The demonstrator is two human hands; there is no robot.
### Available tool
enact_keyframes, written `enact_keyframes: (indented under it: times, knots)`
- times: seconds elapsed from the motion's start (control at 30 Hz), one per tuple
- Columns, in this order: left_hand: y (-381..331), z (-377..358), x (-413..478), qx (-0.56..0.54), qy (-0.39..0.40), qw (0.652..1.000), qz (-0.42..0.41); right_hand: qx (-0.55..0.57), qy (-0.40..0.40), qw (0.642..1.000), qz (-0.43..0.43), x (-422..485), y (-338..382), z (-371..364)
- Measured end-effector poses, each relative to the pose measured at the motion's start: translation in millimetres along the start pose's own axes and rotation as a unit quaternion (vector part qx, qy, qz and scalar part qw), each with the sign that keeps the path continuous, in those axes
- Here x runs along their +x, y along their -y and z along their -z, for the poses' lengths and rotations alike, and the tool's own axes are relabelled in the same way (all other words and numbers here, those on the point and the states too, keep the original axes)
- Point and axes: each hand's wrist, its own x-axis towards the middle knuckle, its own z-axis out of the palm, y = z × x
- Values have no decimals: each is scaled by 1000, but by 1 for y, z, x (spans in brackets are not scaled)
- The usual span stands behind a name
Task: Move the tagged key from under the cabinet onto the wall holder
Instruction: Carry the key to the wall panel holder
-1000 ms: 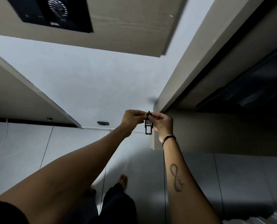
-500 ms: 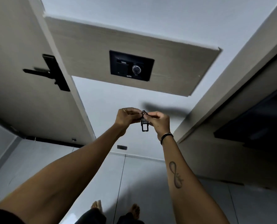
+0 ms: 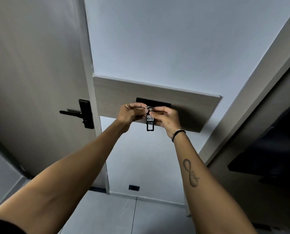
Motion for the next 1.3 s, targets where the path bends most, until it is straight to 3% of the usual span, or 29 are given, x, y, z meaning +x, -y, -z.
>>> enact_keyframes:
  times: [0.27, 0.53, 1.0, 1.3]
  knots:
    - [-88, -9, 30, -8, 7, 997, -77, -2, 53, 997, 63, 20, 97, -5]
    - [-161, -21, 57, -8, 29, 990, -137, -39, 1, 990, 133, 41, 171, -12]
    - [-164, -15, 68, 5, 34, 989, -147, -26, -39, 986, 161, 54, 169, -23]
    - [-141, -8, 60, 89, 18, 983, -157, -71, -29, 988, 133, 48, 139, -21]
